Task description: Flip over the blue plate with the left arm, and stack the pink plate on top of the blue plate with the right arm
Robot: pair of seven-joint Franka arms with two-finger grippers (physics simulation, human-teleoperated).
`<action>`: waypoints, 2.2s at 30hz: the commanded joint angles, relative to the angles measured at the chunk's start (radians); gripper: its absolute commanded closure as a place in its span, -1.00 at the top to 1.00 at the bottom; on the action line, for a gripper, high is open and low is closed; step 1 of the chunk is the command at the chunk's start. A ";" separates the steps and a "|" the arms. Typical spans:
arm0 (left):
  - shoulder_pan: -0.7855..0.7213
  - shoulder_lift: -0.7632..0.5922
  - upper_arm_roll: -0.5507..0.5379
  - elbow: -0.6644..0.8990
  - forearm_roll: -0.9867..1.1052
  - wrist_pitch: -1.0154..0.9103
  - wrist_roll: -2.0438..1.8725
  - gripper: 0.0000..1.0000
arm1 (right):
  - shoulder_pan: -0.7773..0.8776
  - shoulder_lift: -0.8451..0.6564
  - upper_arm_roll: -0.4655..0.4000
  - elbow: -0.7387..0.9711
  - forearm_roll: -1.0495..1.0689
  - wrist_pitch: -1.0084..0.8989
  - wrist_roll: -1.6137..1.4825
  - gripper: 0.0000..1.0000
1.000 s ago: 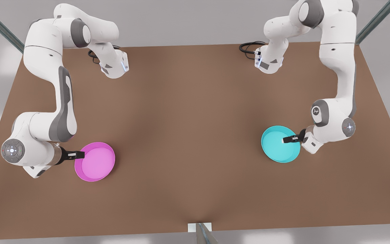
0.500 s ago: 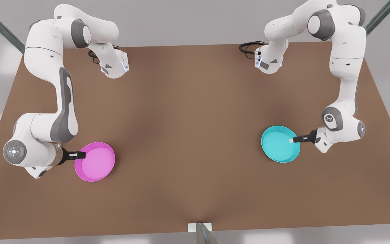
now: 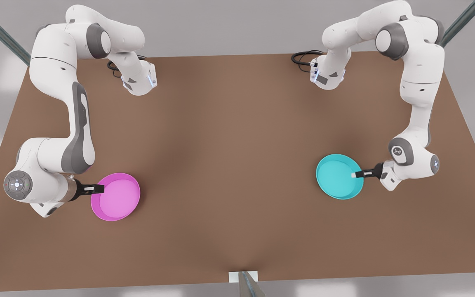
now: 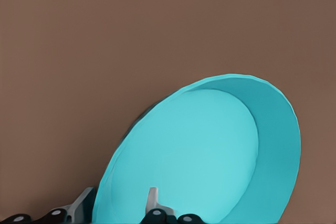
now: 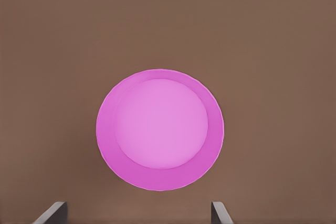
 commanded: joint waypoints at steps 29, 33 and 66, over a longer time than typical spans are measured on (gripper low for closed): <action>-0.104 -0.162 -0.046 0.018 0.418 -0.129 -0.136 -0.57 | 0.003 0.000 0.002 0.000 -0.002 0.000 0.001 1.00; -0.184 -0.210 -0.041 0.018 0.613 -0.205 -0.248 -0.57 | 0.003 0.001 0.000 0.000 -0.002 -0.002 0.001 1.00; -0.911 -0.110 -0.097 0.222 1.528 -0.865 -0.551 -0.57 | 0.005 0.001 0.002 -0.002 -0.003 -0.003 0.001 1.00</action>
